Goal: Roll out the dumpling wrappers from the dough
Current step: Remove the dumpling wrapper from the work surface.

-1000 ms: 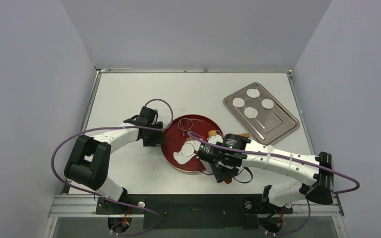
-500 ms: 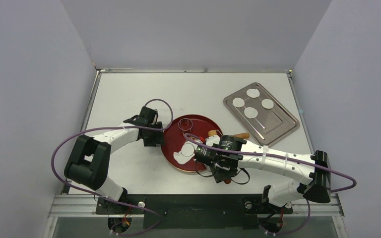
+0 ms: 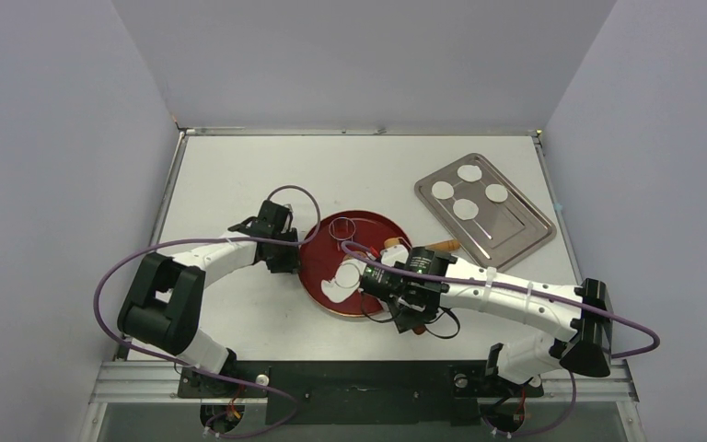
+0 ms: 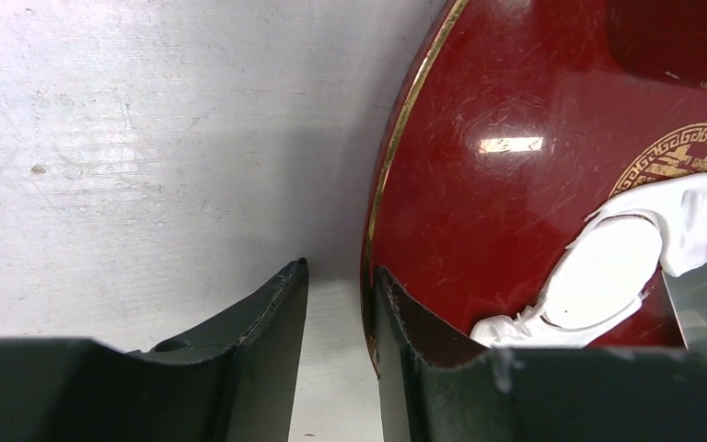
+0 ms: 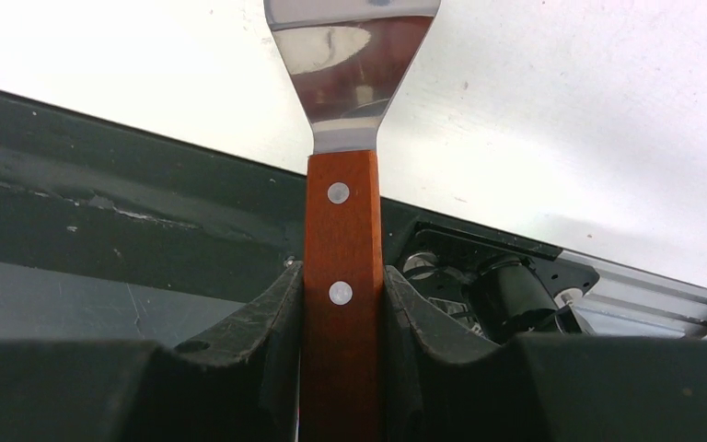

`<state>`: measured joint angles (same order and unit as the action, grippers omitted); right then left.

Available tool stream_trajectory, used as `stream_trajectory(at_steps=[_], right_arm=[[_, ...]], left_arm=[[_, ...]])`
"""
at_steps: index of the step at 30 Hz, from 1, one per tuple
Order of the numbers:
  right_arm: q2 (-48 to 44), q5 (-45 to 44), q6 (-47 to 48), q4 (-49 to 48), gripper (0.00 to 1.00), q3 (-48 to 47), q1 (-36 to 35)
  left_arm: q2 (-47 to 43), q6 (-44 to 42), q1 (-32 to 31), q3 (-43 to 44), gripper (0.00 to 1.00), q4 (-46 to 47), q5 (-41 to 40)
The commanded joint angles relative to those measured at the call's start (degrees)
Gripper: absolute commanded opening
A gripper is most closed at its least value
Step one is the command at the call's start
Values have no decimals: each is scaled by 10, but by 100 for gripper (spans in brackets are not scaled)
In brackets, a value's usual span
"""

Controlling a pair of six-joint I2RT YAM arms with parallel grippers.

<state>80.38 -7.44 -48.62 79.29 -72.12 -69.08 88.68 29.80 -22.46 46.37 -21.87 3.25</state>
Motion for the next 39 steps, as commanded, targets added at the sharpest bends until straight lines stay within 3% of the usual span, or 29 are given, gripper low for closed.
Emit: stream_trajectory(at_steps=[1, 8, 17, 24, 32, 39], right_arm=[[1, -65, -5, -42, 0, -11, 11], [-1, -80, -5, -75, 0, -12, 22], [2, -69, 7, -91, 0, 4, 31], [-14, -79, 3, -78, 0, -19, 36], [-47, -66, -20, -39, 0, -31, 27], [-64, -26, -51, -21, 0, -5, -4]], left_arm=[[-11, -1, 0, -8, 28, 13, -10], [-11, -2, -2, -13, 18, 16, -8], [-11, -2, -1, -9, 15, 15, -7], [-10, -2, 0, -7, 14, 14, -7], [-11, 1, 1, -6, 0, 11, -7], [-12, 6, 3, -5, 0, 7, -7]])
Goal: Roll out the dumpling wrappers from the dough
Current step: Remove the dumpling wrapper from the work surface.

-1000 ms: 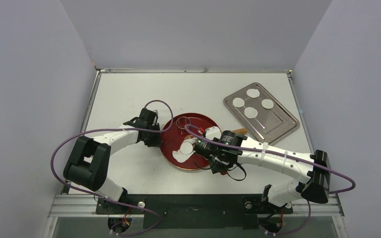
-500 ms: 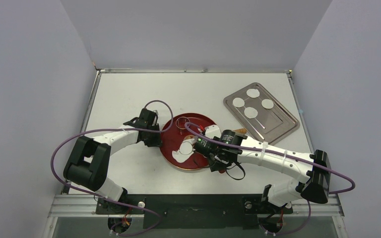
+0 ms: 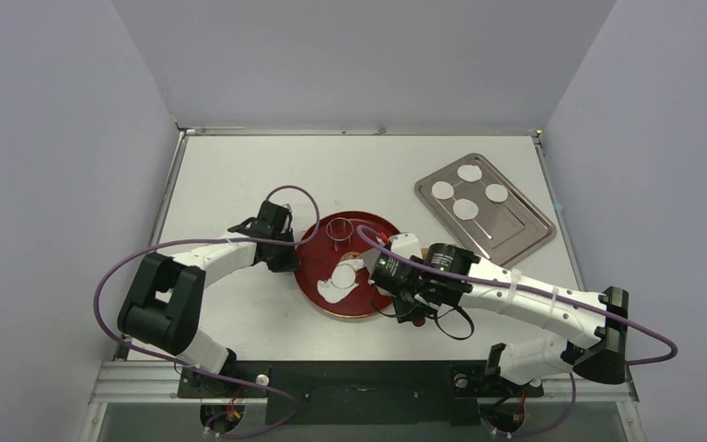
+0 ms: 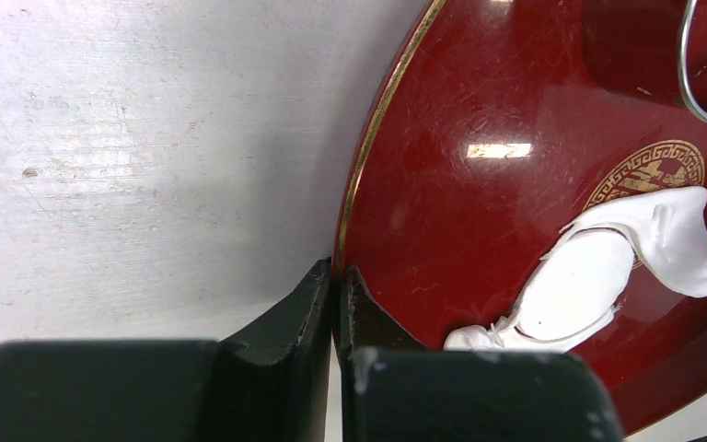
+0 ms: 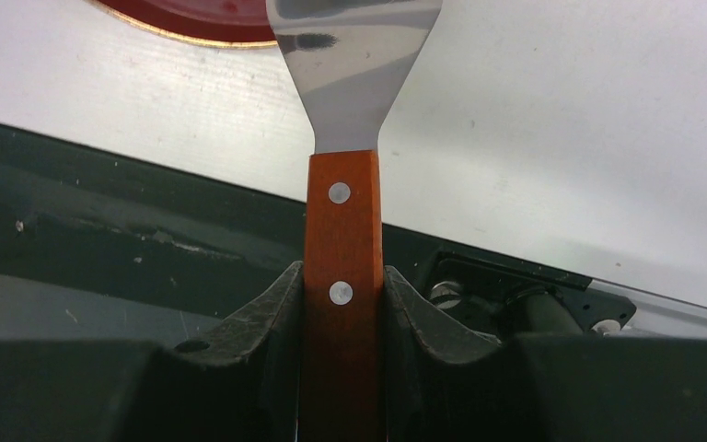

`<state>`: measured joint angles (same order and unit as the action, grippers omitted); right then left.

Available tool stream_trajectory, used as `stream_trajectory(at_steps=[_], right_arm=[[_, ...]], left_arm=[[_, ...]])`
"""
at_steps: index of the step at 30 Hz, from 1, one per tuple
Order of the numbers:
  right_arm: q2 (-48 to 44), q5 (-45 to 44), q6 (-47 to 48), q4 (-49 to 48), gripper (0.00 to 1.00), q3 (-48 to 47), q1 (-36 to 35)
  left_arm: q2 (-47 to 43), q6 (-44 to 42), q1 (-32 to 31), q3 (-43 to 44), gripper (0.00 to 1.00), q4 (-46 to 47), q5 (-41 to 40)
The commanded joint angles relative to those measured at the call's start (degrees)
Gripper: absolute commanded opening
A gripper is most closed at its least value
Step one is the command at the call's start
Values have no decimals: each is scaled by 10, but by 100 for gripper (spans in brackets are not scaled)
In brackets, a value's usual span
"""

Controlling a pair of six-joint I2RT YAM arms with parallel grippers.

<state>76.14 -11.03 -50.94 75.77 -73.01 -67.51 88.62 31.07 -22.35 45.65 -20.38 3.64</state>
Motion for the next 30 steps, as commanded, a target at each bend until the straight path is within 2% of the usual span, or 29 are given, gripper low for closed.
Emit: stream_trajectory(at_steps=[1, 7, 30], right_arm=[[-23, 17, -34, 18, 0, 6, -23], [-19, 59, -58, 10, 0, 30, -49], [50, -17, -31, -16, 0, 33, -31]], left_arm=[[-12, -6, 2, 2, 0, -8, -10], [-13, -4, 3, 1, 0, -7, -8], [-24, -7, 3, -3, 0, -5, -5]])
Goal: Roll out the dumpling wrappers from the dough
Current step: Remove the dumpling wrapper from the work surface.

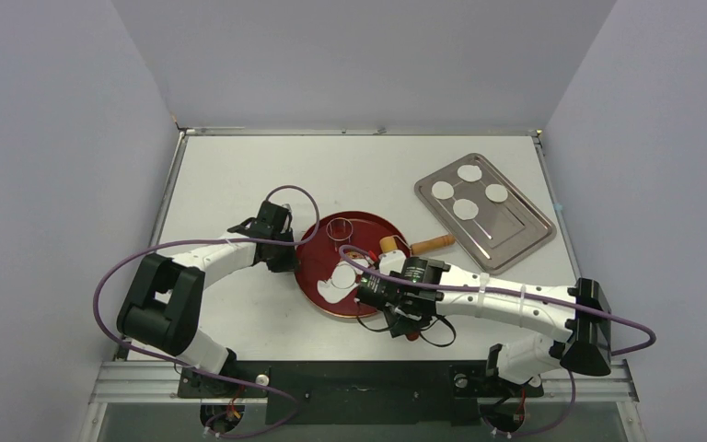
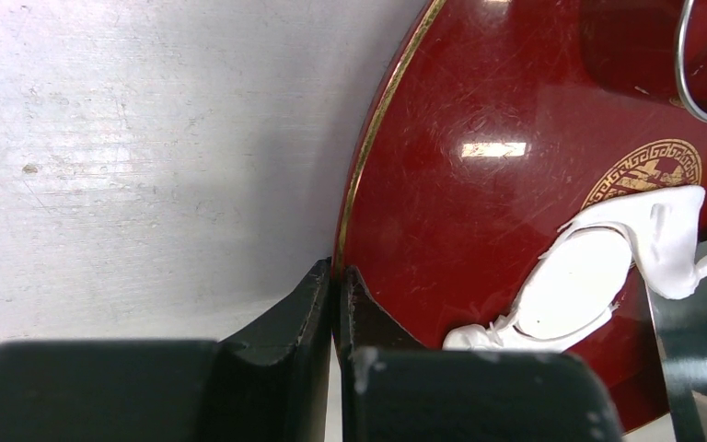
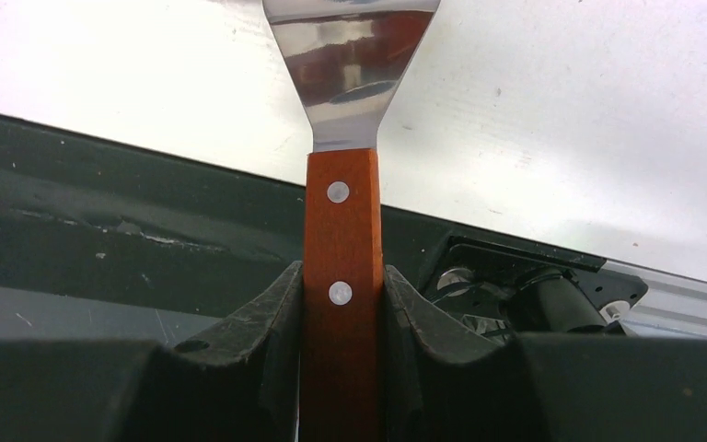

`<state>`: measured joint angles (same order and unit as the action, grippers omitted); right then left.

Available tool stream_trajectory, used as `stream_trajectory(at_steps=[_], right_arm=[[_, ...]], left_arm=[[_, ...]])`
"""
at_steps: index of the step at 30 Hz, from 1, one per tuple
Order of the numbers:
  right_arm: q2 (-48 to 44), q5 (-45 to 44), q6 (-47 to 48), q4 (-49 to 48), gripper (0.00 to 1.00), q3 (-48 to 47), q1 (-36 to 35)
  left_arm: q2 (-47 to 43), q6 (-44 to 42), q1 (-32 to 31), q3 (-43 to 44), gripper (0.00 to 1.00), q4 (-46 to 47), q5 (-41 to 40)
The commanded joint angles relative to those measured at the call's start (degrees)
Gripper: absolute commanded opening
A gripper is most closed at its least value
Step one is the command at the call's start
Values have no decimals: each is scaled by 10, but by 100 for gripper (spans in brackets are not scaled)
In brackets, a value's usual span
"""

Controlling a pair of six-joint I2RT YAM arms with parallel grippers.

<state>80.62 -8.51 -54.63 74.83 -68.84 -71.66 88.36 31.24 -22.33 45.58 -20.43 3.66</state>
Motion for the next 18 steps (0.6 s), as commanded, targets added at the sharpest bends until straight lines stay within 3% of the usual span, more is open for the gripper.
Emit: stream_trajectory(at_steps=[1, 18], right_arm=[[7, -45, 8, -9, 0, -8, 12], [24, -19, 47, -103, 0, 2, 58]], left_arm=[[-22, -8, 3, -2, 0, -5, -5], [-25, -10, 3, -3, 0, -5, -4]])
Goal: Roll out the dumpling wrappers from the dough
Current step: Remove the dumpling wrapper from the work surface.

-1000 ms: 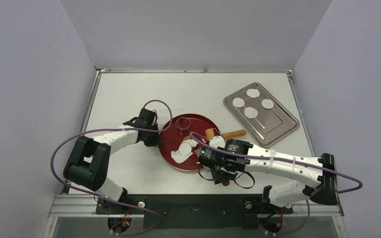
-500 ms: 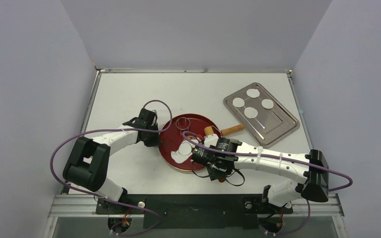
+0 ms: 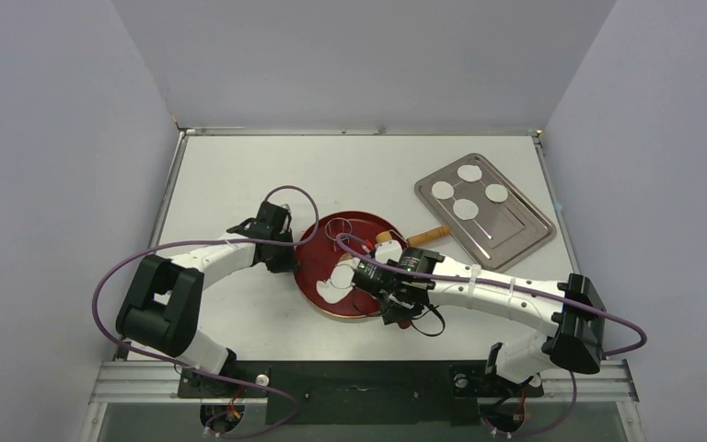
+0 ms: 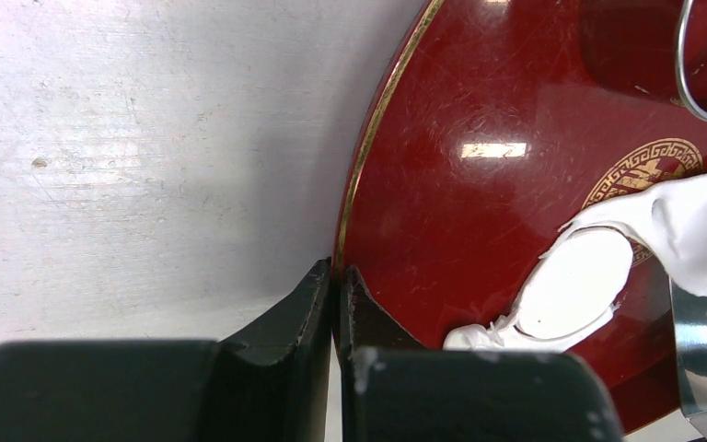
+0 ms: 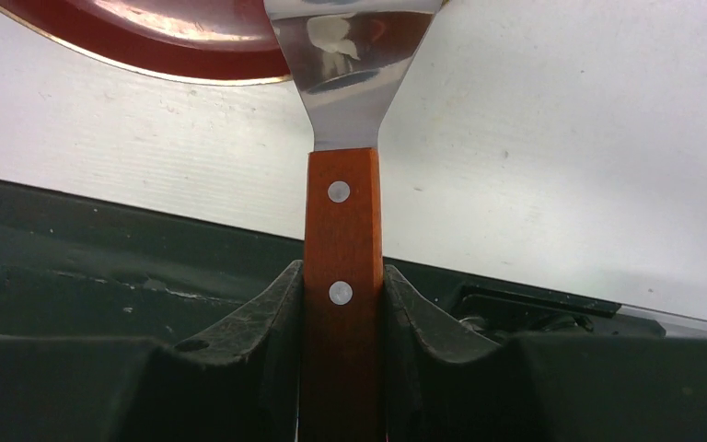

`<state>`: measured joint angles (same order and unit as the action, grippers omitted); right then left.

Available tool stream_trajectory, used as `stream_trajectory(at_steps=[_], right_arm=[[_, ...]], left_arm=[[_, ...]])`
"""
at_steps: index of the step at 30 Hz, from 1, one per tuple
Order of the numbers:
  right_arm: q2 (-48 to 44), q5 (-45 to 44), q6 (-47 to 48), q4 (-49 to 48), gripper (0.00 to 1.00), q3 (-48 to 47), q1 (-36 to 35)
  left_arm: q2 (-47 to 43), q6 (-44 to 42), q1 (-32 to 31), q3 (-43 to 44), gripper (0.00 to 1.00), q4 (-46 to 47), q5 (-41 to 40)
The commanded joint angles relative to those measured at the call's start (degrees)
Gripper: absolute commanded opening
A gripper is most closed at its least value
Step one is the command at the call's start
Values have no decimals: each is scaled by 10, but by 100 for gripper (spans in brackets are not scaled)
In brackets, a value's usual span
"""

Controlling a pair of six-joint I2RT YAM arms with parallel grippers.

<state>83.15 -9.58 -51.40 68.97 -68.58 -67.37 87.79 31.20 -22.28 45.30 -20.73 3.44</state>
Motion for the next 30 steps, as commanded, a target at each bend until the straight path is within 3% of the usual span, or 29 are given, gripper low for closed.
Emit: stream_trajectory(at_steps=[1, 17, 30], right_arm=[[-1, -5, 16, -48, 0, -2, 20], [44, 35, 64, -98, 0, -31, 50], [30, 7, 93, -73, 0, -52, 84]], left_arm=[[-19, -10, 2, 0, 0, -2, -2], [-19, -11, 2, 1, 0, -1, -3], [-16, -13, 2, 1, 0, -3, -3]])
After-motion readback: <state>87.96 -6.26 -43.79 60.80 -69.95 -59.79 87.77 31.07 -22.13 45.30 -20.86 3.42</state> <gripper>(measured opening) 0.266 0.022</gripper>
